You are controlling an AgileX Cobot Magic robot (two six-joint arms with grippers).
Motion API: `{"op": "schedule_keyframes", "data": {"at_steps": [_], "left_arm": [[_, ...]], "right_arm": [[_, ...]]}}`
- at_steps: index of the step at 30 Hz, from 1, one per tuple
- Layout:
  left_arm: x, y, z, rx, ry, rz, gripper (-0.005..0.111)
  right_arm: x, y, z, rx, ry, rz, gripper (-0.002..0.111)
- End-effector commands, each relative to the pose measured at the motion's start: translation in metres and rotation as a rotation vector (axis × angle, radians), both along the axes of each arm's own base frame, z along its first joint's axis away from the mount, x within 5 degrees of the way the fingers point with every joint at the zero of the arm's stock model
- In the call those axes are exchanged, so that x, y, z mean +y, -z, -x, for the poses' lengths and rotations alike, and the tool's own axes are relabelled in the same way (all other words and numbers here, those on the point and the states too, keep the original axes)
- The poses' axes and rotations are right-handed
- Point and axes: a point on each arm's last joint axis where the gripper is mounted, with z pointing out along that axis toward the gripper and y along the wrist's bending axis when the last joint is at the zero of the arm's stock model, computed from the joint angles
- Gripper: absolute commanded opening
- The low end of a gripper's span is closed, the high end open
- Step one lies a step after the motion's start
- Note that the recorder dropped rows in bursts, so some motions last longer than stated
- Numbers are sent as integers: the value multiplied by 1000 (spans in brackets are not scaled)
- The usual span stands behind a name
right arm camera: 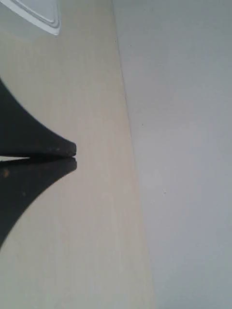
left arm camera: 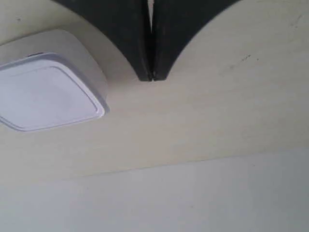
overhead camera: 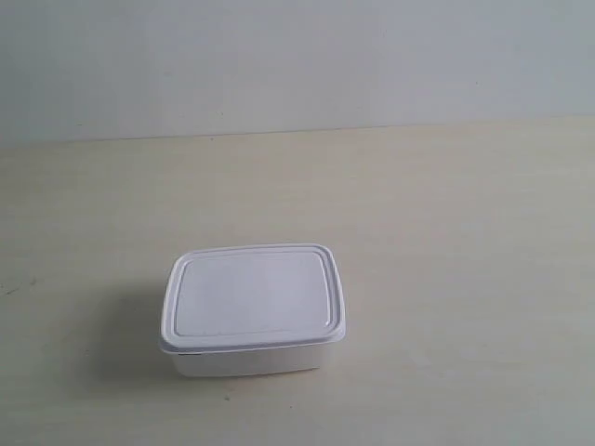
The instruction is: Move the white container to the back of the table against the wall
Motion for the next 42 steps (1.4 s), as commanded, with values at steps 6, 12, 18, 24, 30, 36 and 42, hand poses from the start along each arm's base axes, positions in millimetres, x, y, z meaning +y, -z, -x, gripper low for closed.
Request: {"op": "schedule_keyframes", "data": {"at_steps": [6,12,18,24,30,36,42], "left_arm": [[-4,-19,-1,-204,30,130,0],[-5,-31,1,-300,53,275,0],[-7,-52,-9,-172,20,502,0],[-27,-123,-60,210,28,300,0],[-88,-142,-70,280,480,127,0],[-122,-116,-76,458,600,46,0],[-147,-85,-86,614,632,-35,0]], "right_arm": [[-2,-21,0,-240,26,-87,0],[-3,-22,0,-241,31,-259,0],[-1,-46,-4,-180,19,-286,0],[17,-144,-34,88,-138,-157,0],[46,-208,-81,217,-447,-103,0],[68,-213,-123,512,-662,-46,0],[113,-185,-131,670,-770,85,0]]}}
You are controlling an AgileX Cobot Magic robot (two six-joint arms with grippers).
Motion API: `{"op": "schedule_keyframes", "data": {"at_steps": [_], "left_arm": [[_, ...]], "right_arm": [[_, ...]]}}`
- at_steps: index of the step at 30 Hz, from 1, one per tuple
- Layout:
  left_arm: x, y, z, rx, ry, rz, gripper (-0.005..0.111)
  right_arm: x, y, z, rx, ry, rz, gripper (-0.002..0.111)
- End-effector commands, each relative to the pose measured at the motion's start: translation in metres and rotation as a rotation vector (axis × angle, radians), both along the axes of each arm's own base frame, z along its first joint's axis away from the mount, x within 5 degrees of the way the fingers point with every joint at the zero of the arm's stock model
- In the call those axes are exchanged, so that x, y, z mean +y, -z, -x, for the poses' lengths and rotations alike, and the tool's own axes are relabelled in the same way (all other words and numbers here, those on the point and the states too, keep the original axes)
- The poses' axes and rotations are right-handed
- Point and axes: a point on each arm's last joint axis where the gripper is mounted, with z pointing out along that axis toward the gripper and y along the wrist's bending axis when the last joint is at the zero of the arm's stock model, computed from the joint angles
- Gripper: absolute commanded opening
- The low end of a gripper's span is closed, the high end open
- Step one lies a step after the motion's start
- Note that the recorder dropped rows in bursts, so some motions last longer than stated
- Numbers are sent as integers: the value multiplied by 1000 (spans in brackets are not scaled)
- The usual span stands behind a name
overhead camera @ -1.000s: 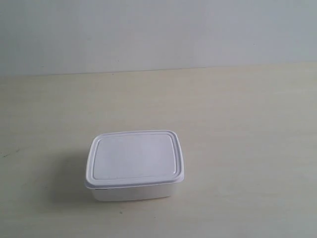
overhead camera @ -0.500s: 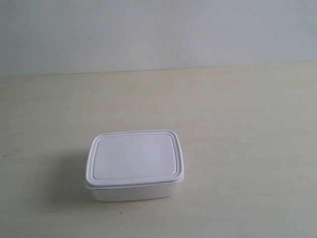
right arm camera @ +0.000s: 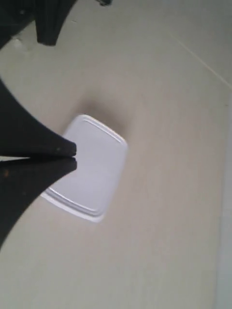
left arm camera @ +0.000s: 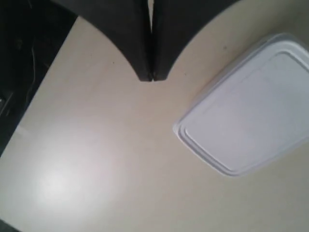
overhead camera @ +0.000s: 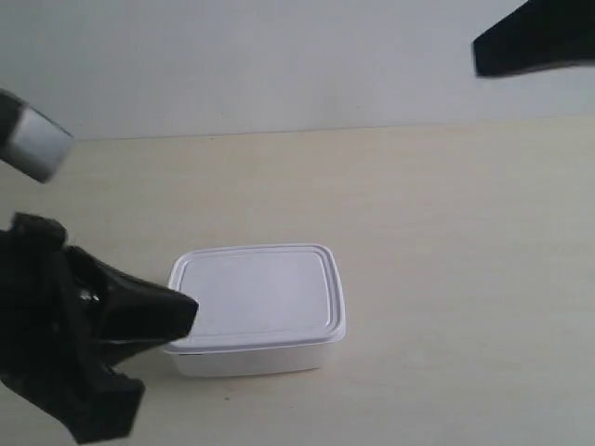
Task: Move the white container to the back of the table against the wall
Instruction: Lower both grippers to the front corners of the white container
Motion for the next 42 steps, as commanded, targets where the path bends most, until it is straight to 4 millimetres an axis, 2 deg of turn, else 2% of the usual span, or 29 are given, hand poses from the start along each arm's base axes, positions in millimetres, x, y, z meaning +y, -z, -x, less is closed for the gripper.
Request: {"op": "schedule_keyframes", "data": {"at_steps": [1,6,9,10,16,19,22,28,33,42], "left_arm": [[-17,20,-7,82,34,-68,0],[-25,44,-17,152,36,-149,0],[-26,62,-19,191,21,-181,0],[-26,69,-19,204,3,-183,0],[-17,104,-19,260,-66,-223,0],[-14,112,-26,265,-110,-222,0],[-12,120,-35,275,-154,-223,0],[-9,137,-47,289,-200,-249,0],[-8,147,-58,256,-243,-240,0],[-11,160,-64,243,-261,-248,0]], "right_arm": [[35,19,1,63,-105,146,0],[71,55,-1,126,-112,339,0],[92,87,-1,185,-178,394,0],[98,105,-2,221,-196,426,0],[115,184,-14,294,-194,497,0],[120,213,-20,341,-193,527,0],[125,232,-23,371,-202,534,0],[136,244,-28,355,-218,462,0],[138,244,-32,319,-198,442,0],[139,243,-35,287,-184,428,0]]}}
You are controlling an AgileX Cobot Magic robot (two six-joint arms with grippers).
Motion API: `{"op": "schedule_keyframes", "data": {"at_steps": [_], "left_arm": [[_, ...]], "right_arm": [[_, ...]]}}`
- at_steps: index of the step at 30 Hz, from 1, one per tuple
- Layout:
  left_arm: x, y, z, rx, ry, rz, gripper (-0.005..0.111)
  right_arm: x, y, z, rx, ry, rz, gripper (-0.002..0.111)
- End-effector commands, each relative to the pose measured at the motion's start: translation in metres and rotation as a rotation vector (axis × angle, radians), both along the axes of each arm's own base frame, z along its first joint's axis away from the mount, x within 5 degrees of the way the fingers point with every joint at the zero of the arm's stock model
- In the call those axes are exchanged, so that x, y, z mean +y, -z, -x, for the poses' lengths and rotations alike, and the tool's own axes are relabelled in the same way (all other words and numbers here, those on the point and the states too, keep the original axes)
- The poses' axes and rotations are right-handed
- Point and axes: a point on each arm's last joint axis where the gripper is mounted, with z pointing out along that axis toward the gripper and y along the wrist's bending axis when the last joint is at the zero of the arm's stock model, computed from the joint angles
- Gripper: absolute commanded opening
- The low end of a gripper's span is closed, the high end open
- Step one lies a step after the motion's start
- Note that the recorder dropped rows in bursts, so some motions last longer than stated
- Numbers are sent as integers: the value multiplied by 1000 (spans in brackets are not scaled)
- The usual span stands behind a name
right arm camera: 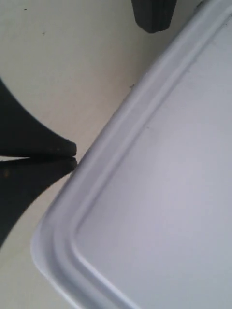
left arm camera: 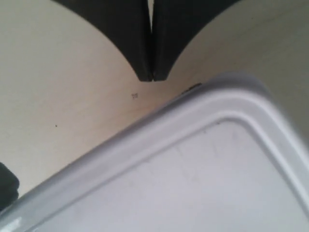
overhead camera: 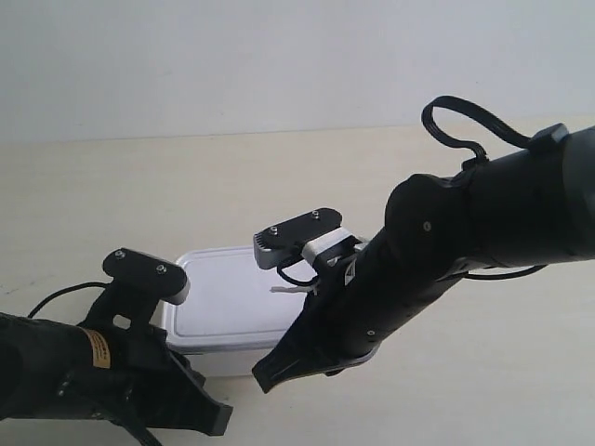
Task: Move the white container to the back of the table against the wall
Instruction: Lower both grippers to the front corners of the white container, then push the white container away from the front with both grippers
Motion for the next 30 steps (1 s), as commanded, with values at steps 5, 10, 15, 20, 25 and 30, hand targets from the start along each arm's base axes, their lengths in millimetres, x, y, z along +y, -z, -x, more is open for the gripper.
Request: {"op": "schedule_keyframes", "data": {"at_steps": [5,10,15,20,25,30], "left_arm": [[-1,6,-7,-39,-35,14,0],[-1,5,-9,-56,-58,32,0],[-2,3,-12,-90,-77,52,0],[-2,0,-15,-134,-87,69,0],[6,-2,-25,-142,-131,72,0],[8,-5,-31,-153,-145,75,0]], "right_arm": [[1,0,-2,-27,-7,-6,0],[2,0,-4,-53,-4,-13,0],[2,-1,-6,-81,-3,-20,0],[3,-2,-9,-114,-5,-26,0],[4,-3,-12,-147,3,-39,0],[4,5,-16,-153,16,-33,0]]}}
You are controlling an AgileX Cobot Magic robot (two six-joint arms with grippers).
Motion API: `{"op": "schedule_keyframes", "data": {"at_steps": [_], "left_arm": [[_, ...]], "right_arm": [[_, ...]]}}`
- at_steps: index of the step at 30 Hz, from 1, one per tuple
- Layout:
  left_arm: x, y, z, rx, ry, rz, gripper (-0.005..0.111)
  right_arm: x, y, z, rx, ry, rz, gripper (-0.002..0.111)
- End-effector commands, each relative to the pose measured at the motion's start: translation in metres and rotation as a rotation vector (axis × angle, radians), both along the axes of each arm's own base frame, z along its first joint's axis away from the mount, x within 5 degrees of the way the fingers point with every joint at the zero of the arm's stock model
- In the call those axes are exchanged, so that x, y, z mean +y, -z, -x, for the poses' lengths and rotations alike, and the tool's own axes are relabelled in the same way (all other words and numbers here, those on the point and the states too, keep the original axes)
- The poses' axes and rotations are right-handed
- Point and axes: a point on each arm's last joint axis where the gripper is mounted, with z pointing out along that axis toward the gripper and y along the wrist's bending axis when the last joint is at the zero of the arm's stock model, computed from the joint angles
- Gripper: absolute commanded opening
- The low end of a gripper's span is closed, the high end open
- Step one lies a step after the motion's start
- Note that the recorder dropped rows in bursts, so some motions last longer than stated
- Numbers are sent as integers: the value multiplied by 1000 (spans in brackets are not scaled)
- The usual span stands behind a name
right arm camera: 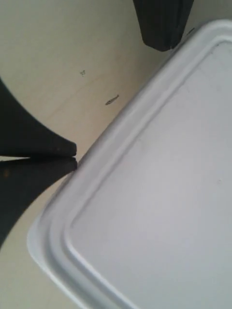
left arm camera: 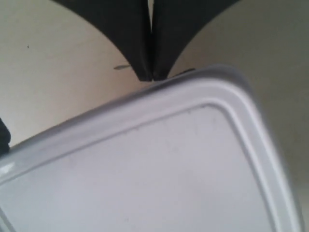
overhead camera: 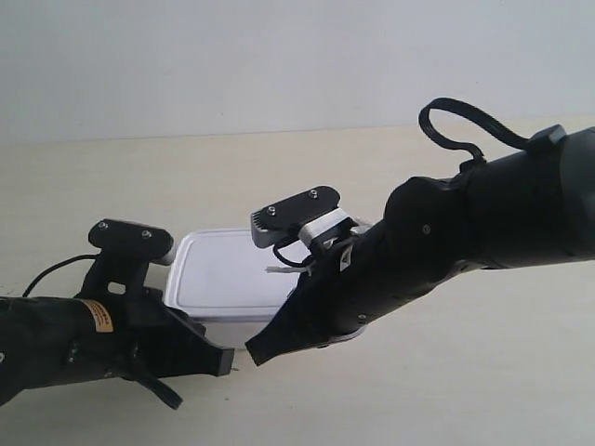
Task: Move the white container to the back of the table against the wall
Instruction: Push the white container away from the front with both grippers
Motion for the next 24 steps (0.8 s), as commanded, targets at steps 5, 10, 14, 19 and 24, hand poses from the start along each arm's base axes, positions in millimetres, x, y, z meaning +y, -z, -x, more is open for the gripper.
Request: {"op": "schedule_keyframes", "data": {"at_steps": [5,10,14,19,24], "left_arm": [[1,3,-7,-18,-19,1,0],[0,15,-13,-35,-31,-12,0],[-1,22,-31,-46,-64,-15,0],[-7,30,-57,-59,-70,-25,0],[-18,33,-78,-78,-68,-17,0]], "right_arm": [[4,24,-12,-52,43,-1,0],[6,26,-17,-94,64,-20,0],[3,24,-23,-129,89,-37,0],[-14,18,-45,-136,165,-45,0],[-18,13,-71,-126,190,-42,0]]}}
